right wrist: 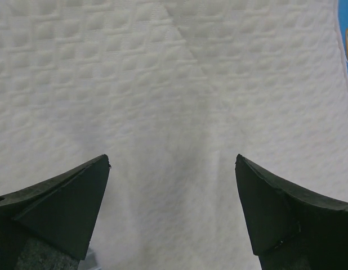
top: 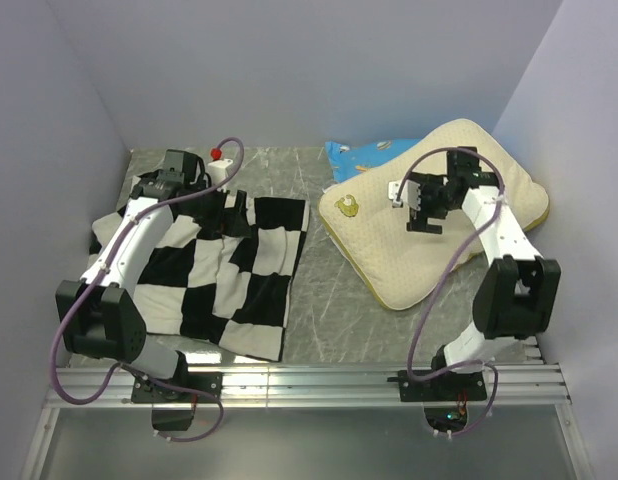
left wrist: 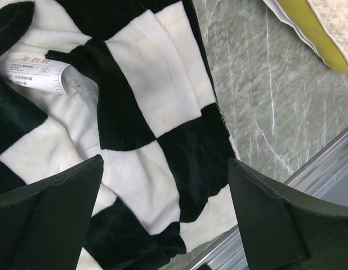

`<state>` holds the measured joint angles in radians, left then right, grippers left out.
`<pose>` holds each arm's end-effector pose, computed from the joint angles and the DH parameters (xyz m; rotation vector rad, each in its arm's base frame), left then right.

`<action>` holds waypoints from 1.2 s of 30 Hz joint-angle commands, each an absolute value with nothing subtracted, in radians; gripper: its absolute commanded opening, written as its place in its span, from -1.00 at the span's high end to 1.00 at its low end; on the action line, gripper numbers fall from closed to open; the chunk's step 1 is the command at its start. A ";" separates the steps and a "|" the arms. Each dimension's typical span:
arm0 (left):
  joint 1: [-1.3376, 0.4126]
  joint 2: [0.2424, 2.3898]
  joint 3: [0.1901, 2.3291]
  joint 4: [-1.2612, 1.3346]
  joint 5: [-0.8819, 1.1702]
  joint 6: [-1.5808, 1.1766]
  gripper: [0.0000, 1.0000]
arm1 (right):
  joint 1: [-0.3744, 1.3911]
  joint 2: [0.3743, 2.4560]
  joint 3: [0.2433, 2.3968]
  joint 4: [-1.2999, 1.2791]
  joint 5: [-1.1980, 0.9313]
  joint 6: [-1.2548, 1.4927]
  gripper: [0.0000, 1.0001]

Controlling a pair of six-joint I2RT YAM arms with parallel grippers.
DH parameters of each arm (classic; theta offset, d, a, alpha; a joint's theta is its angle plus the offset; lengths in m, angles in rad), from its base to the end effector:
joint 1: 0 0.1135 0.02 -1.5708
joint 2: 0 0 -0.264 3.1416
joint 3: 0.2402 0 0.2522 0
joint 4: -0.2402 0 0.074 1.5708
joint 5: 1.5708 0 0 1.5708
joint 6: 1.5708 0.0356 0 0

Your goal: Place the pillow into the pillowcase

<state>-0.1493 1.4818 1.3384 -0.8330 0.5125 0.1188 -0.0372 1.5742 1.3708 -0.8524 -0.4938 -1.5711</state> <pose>0.3004 -0.0628 0.3138 0.5288 2.4317 -0.6615 0.3252 0.0048 0.2951 -1.8090 1.6437 -0.0362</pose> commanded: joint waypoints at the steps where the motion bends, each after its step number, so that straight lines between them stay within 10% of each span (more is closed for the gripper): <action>1: -0.149 1.482 1.384 -0.848 0.554 0.135 -0.99 | -0.035 1.634 1.405 -0.899 -0.520 -1.749 -1.00; 12: -0.138 1.511 1.373 -0.834 0.560 0.123 -0.99 | -0.011 1.884 1.296 -0.727 -0.405 -1.819 -0.85; 19: -0.126 1.503 1.376 -0.828 0.577 0.118 -0.99 | -0.005 1.956 1.354 -0.827 -0.400 -1.697 0.42; 20: -0.126 1.503 1.381 -0.830 0.578 0.118 -0.99 | -0.005 1.951 1.364 -0.851 -0.402 -1.668 0.99; 36: -0.054 1.457 1.379 -0.808 0.598 0.045 -0.99 | -0.015 1.528 1.505 -1.129 -0.745 -0.962 1.00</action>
<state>-0.0711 1.5059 1.3590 -0.8394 0.5789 0.0795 -0.0177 1.6672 1.5181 -1.0332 -0.5938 -1.1545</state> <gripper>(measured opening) 0.994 0.021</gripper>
